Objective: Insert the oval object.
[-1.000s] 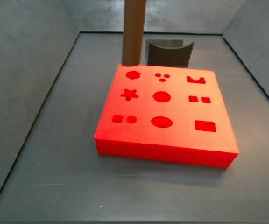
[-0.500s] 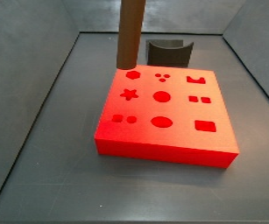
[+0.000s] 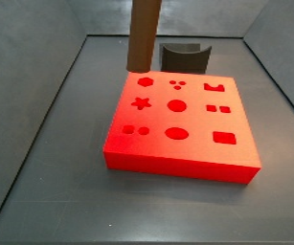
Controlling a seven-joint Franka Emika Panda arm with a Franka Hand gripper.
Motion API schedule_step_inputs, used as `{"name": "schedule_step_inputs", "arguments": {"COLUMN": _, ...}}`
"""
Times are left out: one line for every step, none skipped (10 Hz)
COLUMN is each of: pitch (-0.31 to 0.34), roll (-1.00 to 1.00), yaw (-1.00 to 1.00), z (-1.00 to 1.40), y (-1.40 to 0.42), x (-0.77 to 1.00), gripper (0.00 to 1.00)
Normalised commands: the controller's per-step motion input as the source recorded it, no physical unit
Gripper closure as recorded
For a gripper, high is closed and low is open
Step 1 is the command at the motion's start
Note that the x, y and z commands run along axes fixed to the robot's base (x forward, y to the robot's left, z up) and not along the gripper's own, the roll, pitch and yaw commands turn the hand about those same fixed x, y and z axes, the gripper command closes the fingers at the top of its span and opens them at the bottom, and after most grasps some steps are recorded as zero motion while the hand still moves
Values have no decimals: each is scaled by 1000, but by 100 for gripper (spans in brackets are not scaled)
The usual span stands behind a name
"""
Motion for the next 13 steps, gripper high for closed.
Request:
{"name": "schedule_step_inputs", "arguments": {"pitch": -101, "roll": -287, "yaw": -883, "z": 74, "y": 0, "x": 6, "gripper": 100}}
{"name": "schedule_step_inputs", "arguments": {"pitch": -117, "roll": -310, "yaw": -869, "z": 49, "y": 0, "x": 0, "gripper": 100}}
{"name": "schedule_step_inputs", "arguments": {"pitch": -139, "roll": -357, "yaw": -817, "z": 49, "y": 0, "x": 6, "gripper": 100}}
{"name": "schedule_step_inputs", "arguments": {"pitch": -43, "roll": -37, "yaw": 0, "z": 0, "y": 0, "x": -34, "gripper": 100}}
{"name": "schedule_step_inputs", "arguments": {"pitch": -10, "roll": 0, "yaw": 0, "z": 0, "y": 0, "x": 0, "gripper": 100}}
{"name": "schedule_step_inputs", "arguments": {"pitch": -116, "roll": -110, "yaw": 0, "z": 0, "y": -29, "x": 46, "gripper": 100}}
{"name": "schedule_step_inputs", "arguments": {"pitch": -481, "roll": -477, "yaw": -409, "z": 0, "y": 26, "x": 0, "gripper": 100}}
{"name": "schedule_step_inputs", "arguments": {"pitch": -400, "roll": -500, "yaw": -460, "z": -43, "y": 80, "x": 80, "gripper": 100}}
{"name": "schedule_step_inputs", "arguments": {"pitch": -400, "roll": -436, "yaw": -503, "z": -94, "y": 37, "x": 74, "gripper": 100}}
{"name": "schedule_step_inputs", "arguments": {"pitch": -446, "roll": -357, "yaw": -460, "z": -49, "y": 51, "x": 140, "gripper": 100}}
{"name": "schedule_step_inputs", "arguments": {"pitch": -500, "roll": -217, "yaw": -483, "z": 0, "y": 77, "x": 174, "gripper": 100}}
{"name": "schedule_step_inputs", "arguments": {"pitch": -500, "roll": 246, "yaw": -466, "z": 29, "y": -11, "x": 171, "gripper": 100}}
{"name": "schedule_step_inputs", "arguments": {"pitch": -461, "roll": 454, "yaw": -337, "z": 97, "y": -309, "x": 277, "gripper": 100}}
